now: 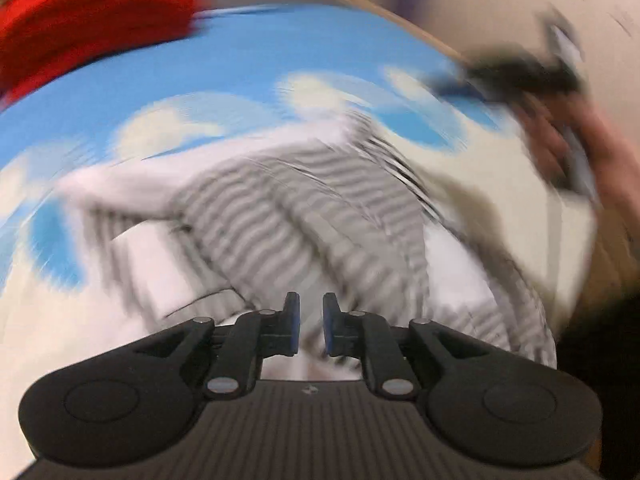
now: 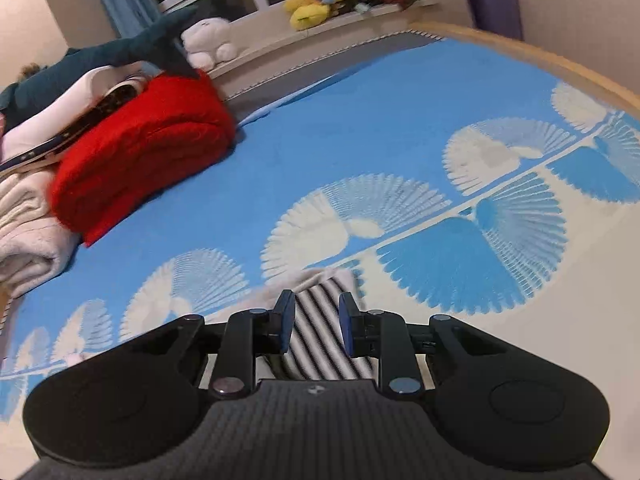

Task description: Fold small clothes

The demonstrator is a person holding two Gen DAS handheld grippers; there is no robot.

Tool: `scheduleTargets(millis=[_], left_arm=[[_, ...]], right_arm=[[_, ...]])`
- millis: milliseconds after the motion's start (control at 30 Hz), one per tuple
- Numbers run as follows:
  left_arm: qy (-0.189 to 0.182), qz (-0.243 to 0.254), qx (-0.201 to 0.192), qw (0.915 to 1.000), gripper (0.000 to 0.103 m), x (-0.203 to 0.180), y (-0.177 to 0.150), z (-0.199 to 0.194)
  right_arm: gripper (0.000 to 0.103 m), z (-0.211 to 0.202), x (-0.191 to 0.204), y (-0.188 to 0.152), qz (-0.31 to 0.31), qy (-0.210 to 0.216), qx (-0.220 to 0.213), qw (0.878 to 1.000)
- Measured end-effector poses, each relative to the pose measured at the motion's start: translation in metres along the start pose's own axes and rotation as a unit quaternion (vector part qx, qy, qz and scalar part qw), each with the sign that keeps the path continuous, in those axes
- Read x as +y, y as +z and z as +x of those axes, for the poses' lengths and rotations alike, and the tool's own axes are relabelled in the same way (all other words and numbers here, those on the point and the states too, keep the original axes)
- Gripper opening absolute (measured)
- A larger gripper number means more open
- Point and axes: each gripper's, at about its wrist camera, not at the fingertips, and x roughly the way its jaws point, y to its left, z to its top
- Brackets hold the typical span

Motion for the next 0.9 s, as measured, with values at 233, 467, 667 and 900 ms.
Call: scheduleTargets(millis=[233,467,667,900], left_arm=[[0.018,-0.314,0.012,0.9491,0.036,0.060,0.001,0.053],[-0.002,-0.352,0.050,0.9347,0.045,0.071,-0.010,0.096],[0.003,-0.332,0.063,0.9412,0.001,0.059,-0.014,0.110],[0.045,-0.344,-0.083,0.9344,0.002,0.083,0.005,0.036]], right_arm=[[0.028,0.039,-0.002,-0.028,0.036,0.030,0.133,0.990],[0.028,0.074,-0.005,-0.060,0.045,0.011,0.215,0.976],[0.006,0.079,0.009,-0.069,0.005,0.011,0.219,0.976],[0.005,0.031,-0.003,-0.031,0.115,0.144,0.064,0.981]])
